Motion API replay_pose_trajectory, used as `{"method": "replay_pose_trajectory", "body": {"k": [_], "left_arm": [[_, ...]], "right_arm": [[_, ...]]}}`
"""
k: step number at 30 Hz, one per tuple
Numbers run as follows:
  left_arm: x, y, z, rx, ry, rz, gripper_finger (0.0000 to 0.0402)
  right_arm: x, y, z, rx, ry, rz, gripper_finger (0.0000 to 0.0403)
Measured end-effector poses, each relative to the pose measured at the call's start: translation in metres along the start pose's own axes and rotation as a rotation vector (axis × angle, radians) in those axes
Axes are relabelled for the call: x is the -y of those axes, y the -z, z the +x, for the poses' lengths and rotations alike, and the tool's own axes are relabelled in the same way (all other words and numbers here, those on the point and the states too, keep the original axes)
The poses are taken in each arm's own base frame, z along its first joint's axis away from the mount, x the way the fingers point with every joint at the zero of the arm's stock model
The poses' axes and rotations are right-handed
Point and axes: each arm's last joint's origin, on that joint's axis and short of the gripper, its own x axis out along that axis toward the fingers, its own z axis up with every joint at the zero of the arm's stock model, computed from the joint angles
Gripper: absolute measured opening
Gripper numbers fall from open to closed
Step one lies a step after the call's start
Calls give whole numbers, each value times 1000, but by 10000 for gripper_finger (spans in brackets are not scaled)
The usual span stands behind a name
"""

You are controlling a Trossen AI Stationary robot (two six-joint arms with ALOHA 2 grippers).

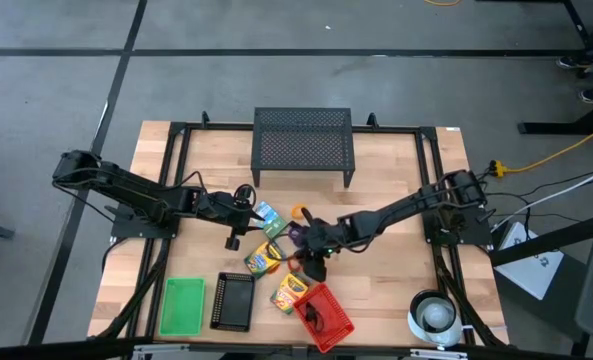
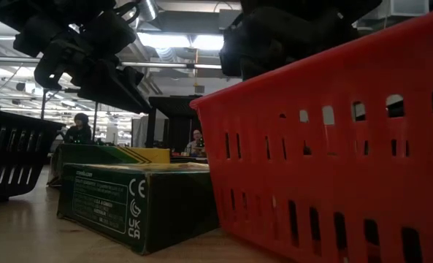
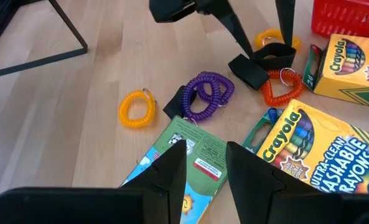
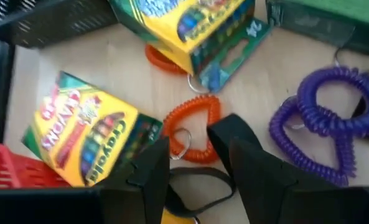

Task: Pick & Place Office Desk Supplies
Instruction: Put the black rubber band into the red bin

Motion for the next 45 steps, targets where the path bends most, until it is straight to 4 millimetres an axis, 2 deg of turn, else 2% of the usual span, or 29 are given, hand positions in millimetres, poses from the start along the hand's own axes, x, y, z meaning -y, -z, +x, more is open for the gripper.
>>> {"method": "replay_pose_trajectory", "body": {"k": [10,24,28,34,41,45], "left_arm": [[0,1,0,-7,-4,0,111],[0,1,0,-10,-6,0,111],[0,1,0,-16,-5,0,111],[0,1,0,-16,-5,-2,111],[0,1,0,-16,-5,-2,111],[0,1,0,-16,-5,-2,111]], "right_arm": [[10,9,18,-46,44,16,166],[22,3,17,-17,105,11,161],[24,2,17,-14,112,10,124],[23,3,17,-23,94,11,14],[22,1,18,1,96,42,5],[16,-9,16,32,81,34,3]]}}
